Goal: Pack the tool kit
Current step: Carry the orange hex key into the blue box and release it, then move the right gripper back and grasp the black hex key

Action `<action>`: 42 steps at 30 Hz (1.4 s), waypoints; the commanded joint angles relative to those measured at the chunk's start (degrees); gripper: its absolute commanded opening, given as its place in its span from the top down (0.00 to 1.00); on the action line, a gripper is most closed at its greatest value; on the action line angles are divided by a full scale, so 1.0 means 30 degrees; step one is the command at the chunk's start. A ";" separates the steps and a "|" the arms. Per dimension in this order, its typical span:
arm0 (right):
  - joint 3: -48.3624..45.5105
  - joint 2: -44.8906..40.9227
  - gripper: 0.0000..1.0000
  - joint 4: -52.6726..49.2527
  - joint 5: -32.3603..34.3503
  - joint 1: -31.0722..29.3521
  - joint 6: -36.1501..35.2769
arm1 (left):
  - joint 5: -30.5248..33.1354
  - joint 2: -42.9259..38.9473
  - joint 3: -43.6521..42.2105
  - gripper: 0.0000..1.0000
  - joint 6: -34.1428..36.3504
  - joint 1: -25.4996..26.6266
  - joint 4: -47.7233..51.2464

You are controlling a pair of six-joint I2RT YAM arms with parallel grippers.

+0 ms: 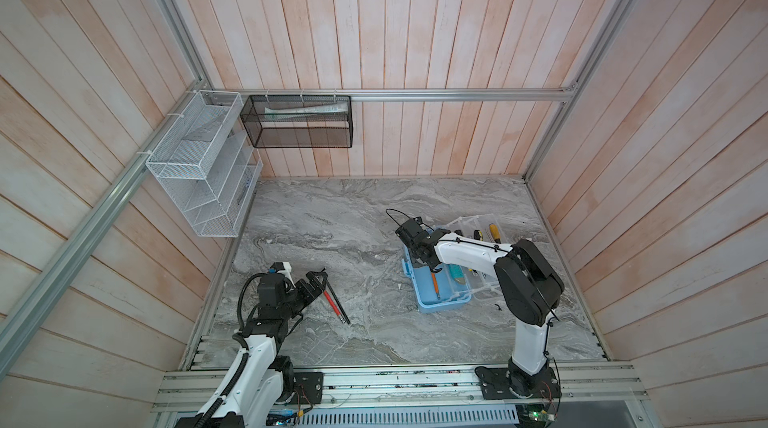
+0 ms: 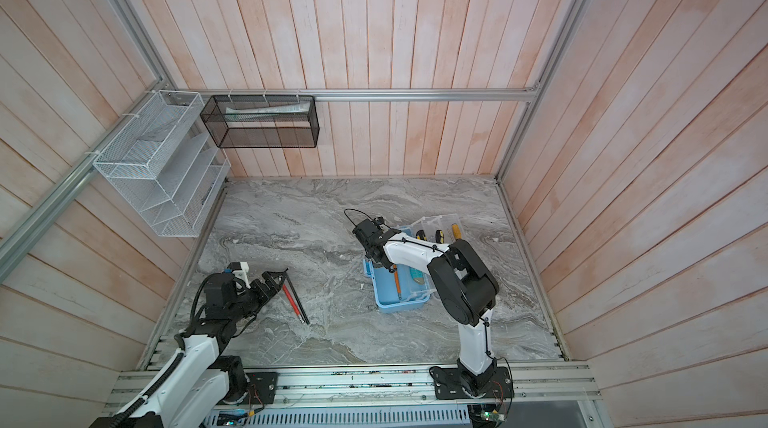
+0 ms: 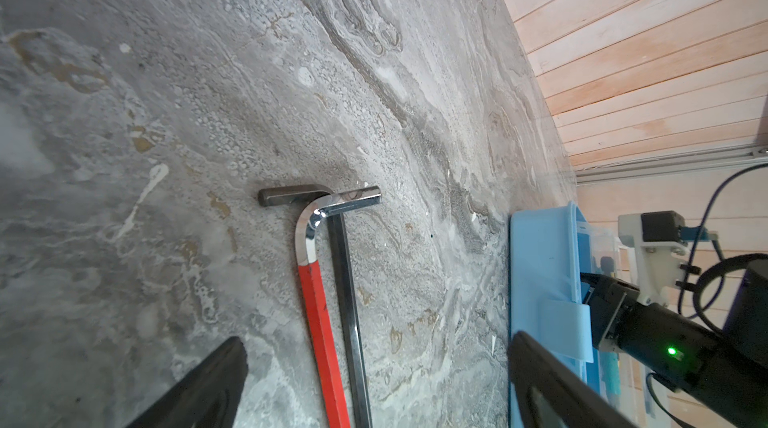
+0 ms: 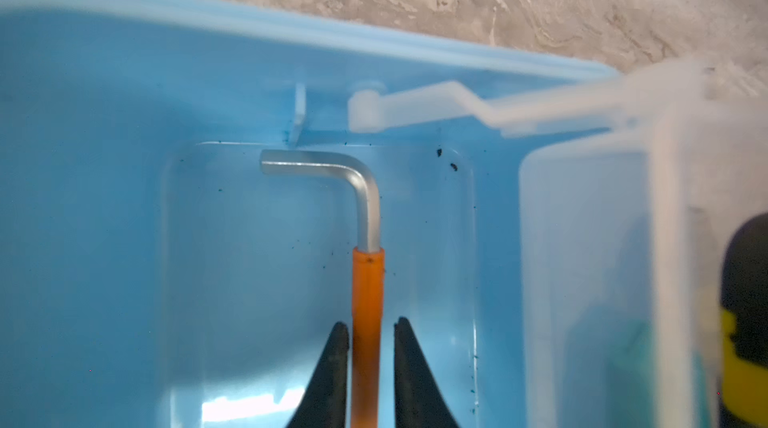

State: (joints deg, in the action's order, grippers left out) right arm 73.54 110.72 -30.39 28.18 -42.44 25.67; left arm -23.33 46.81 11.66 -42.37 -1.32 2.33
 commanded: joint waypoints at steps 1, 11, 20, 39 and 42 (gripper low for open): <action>0.0459 -0.0538 0.65 -0.0552 0.0260 -0.0115 -0.0032 | 0.0082 -0.0009 0.0715 0.00 0.0752 0.0089 0.0444; 0.1149 -0.3056 0.59 0.4033 -0.7317 -0.2309 -0.3446 | 0.2993 -0.1235 0.1665 0.00 0.0406 -0.0084 0.2626; 0.4439 0.1843 0.59 0.6280 -1.2317 -0.5399 -0.4175 | 0.2982 -0.4258 0.1480 0.00 -0.0697 -0.2752 0.4406; 1.0016 0.8036 0.63 0.2863 -1.0849 -0.7038 -0.5306 | 0.4362 -0.5296 0.3112 0.00 0.1052 -0.2780 0.6436; 1.0774 0.8739 0.63 0.2323 -1.0816 -0.7155 -0.5278 | 0.4714 -0.5458 0.3088 0.00 0.1057 -0.2793 0.6567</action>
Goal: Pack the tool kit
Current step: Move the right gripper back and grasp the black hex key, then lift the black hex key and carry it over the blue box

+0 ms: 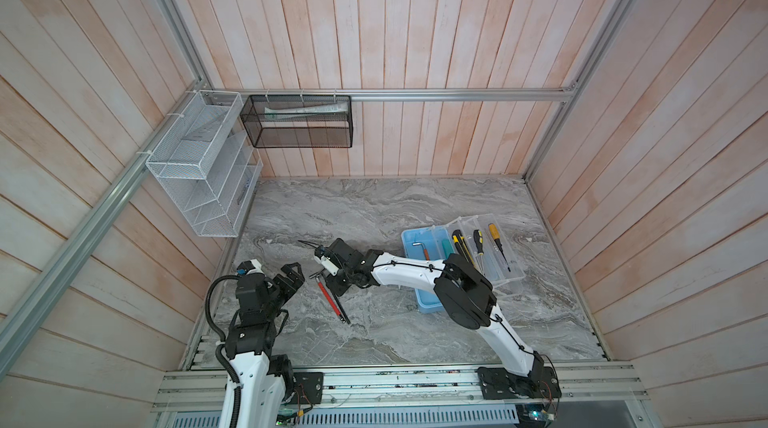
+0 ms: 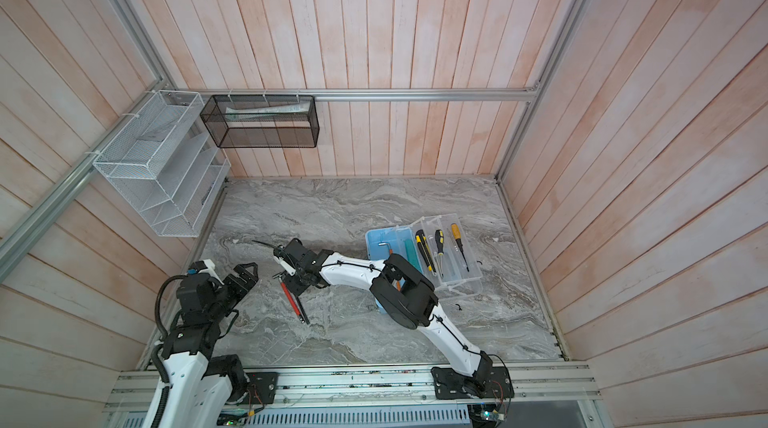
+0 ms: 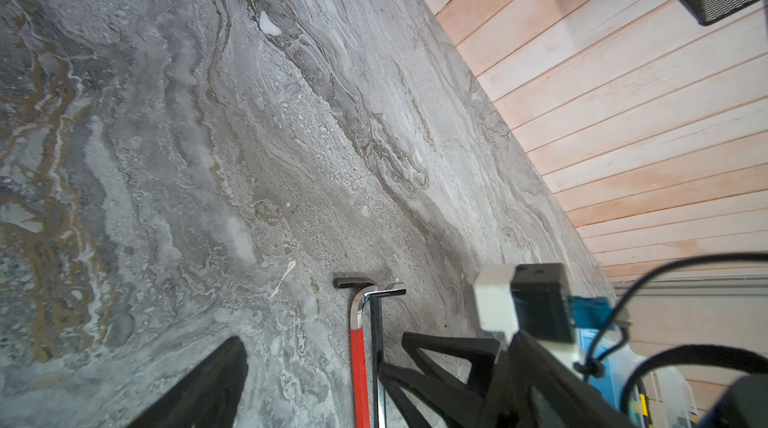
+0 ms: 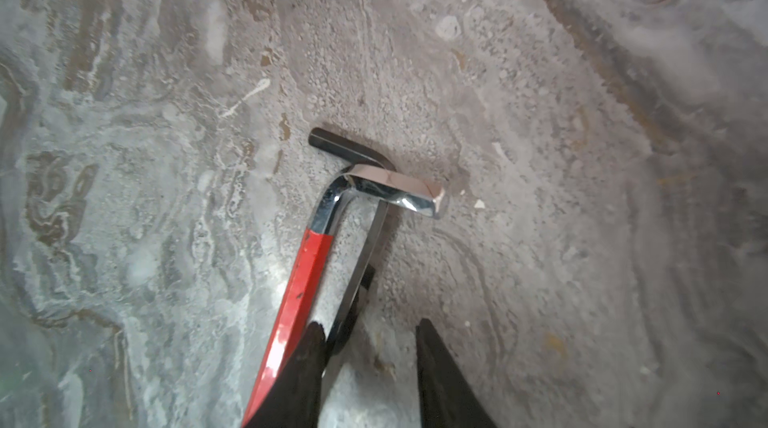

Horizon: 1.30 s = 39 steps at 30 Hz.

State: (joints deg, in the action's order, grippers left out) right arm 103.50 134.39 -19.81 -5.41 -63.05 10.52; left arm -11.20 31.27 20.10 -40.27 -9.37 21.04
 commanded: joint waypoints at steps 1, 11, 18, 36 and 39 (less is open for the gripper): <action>0.0881 0.1002 0.64 -0.1268 0.0424 -0.0285 -0.0176 | 0.0712 -0.0252 0.0252 0.00 0.0335 -0.0115 0.0283; 0.1958 0.1973 0.73 -0.3237 0.2618 -0.0284 0.0506 | 0.0878 -0.0048 0.0631 0.00 0.0562 -0.0119 0.0399; 0.1288 0.1680 0.77 -0.3310 0.3684 -0.0243 0.0133 | 0.0783 -0.0411 0.0376 0.00 0.0563 -0.0126 0.0296; 0.3836 0.3079 0.99 -0.5106 0.4379 -0.0072 0.1719 | 0.0003 -0.0520 0.0144 0.00 0.0678 -0.0115 -0.0306; 0.3162 0.2082 1.00 -0.4529 0.4413 0.0310 0.2226 | -0.0031 -0.0402 0.0056 0.00 0.0793 -0.0128 -0.0478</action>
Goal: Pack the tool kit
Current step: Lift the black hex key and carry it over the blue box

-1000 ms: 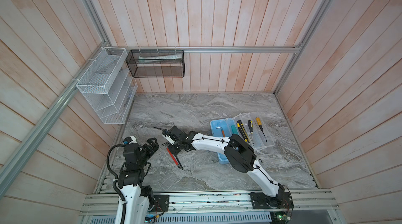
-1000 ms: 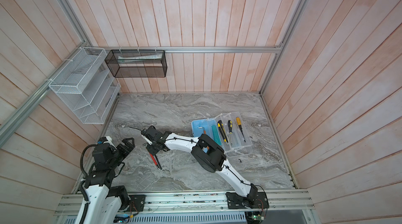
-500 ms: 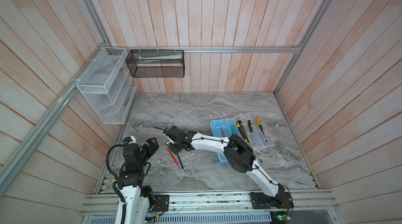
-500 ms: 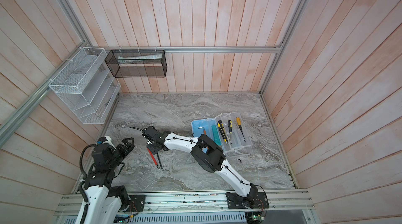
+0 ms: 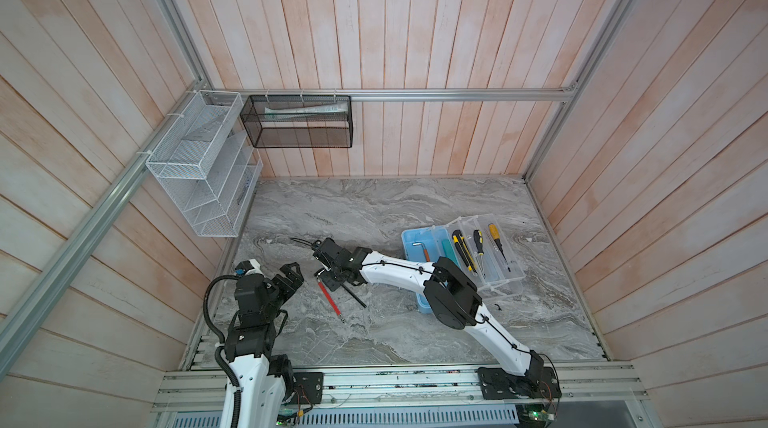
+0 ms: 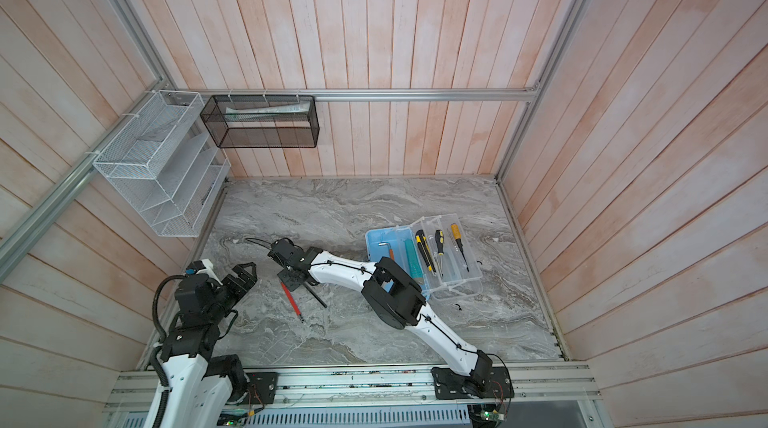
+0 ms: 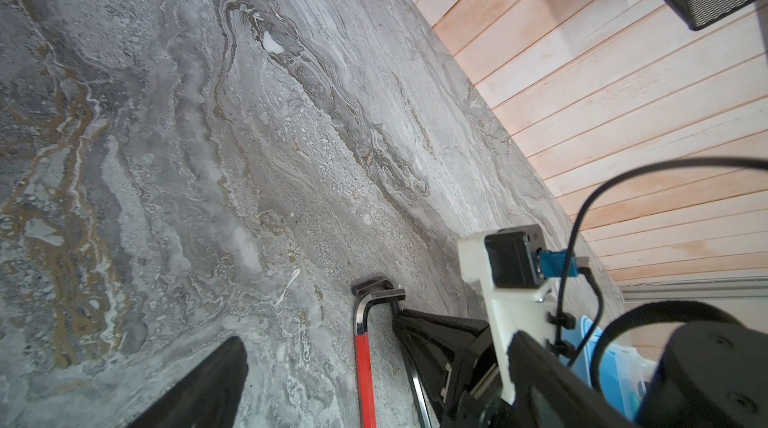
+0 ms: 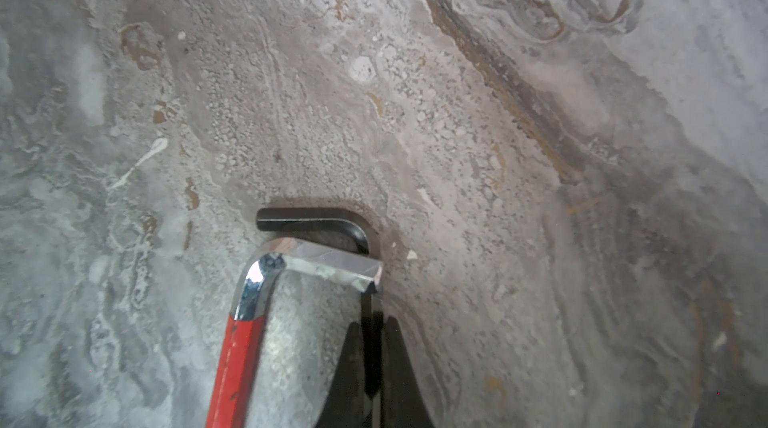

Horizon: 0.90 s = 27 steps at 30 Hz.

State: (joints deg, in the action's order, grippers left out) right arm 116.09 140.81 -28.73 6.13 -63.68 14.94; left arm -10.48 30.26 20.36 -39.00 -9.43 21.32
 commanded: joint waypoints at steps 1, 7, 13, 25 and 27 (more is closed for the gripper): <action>-0.1353 -0.0487 1.00 -0.1260 0.0589 0.0692 0.0907 | -0.0251 -0.0008 0.0006 0.00 0.0389 -0.0102 -0.0574; -0.3569 -0.3127 1.00 0.0568 0.0031 0.1756 0.1535 | -0.0729 0.0296 0.0028 0.00 0.0550 -0.0106 -0.0746; -0.4498 -0.4746 1.00 0.0649 0.0433 0.2292 0.1524 | -0.1653 0.0907 -0.0731 0.00 0.0261 -0.0106 -0.1463; -0.7301 -0.8273 1.00 0.1172 0.1258 0.3114 0.2138 | -0.2476 0.1261 -0.1177 0.00 0.0082 -0.0108 -0.2072; -0.8164 -0.9155 1.00 0.1742 0.1410 0.3129 0.2226 | -0.2538 0.1321 -0.1247 0.00 0.0052 -0.0092 -0.2123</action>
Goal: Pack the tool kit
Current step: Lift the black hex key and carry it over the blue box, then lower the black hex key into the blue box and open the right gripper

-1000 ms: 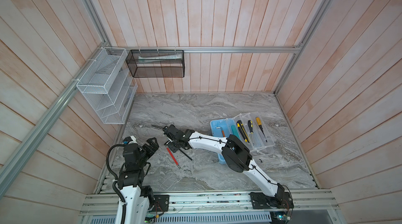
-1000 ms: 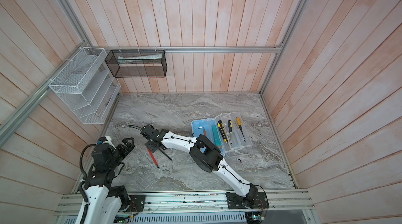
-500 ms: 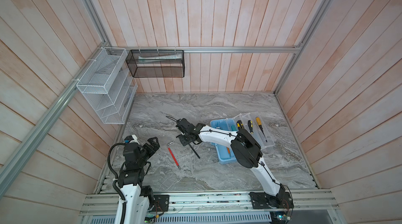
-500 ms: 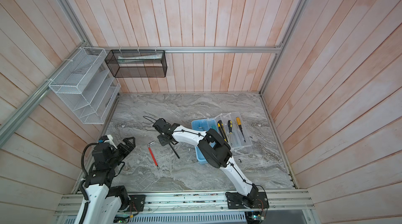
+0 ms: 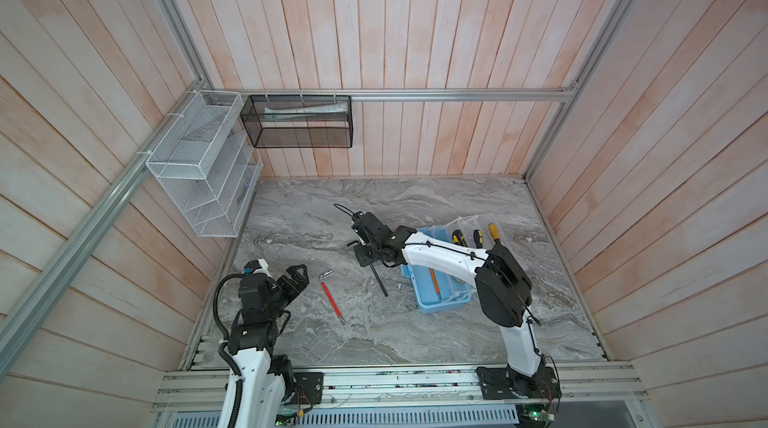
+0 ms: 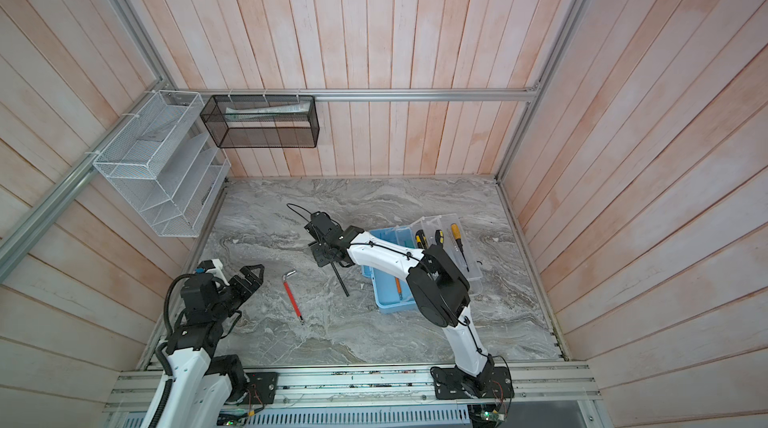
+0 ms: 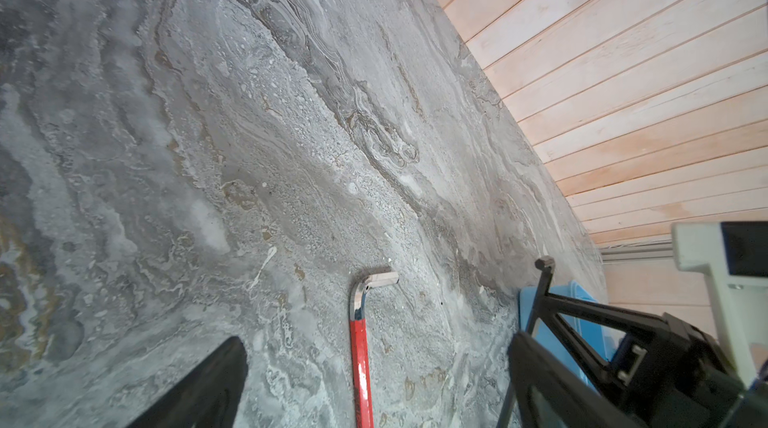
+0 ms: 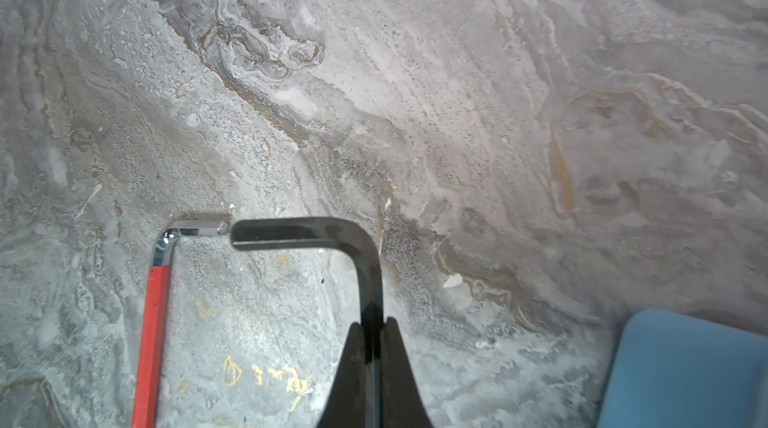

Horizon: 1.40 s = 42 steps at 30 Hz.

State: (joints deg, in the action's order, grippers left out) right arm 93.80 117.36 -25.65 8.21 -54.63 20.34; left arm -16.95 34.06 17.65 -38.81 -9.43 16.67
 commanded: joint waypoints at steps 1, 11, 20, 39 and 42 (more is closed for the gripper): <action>-0.1236 -0.1876 1.00 0.1087 0.0740 0.0109 0.0520 | -0.0407 0.0043 -0.0369 0.00 -0.0057 -0.0106 -0.0600; -0.4646 -0.5534 1.00 0.3154 0.1915 0.0105 0.1216 | -0.0444 0.0159 -0.0140 0.00 0.0074 -0.0071 -0.0571; -0.4627 -0.4512 1.00 0.2486 0.0205 0.0135 0.1213 | -0.0416 -0.0016 0.0153 0.00 0.0192 -0.0070 -0.0128; -0.6060 -0.9539 1.00 0.1746 0.3081 0.1120 0.1452 | -0.0444 -0.0044 0.0121 0.00 0.0135 -0.0064 -0.0207; -0.6182 -1.0418 1.00 0.1096 0.3117 0.1603 0.1656 | -0.0474 -0.0072 0.0181 0.00 0.0076 -0.0066 -0.0280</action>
State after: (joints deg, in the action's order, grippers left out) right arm 75.75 88.86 -19.90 15.62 -50.94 24.16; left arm -17.76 34.39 17.65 -38.79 -9.43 15.81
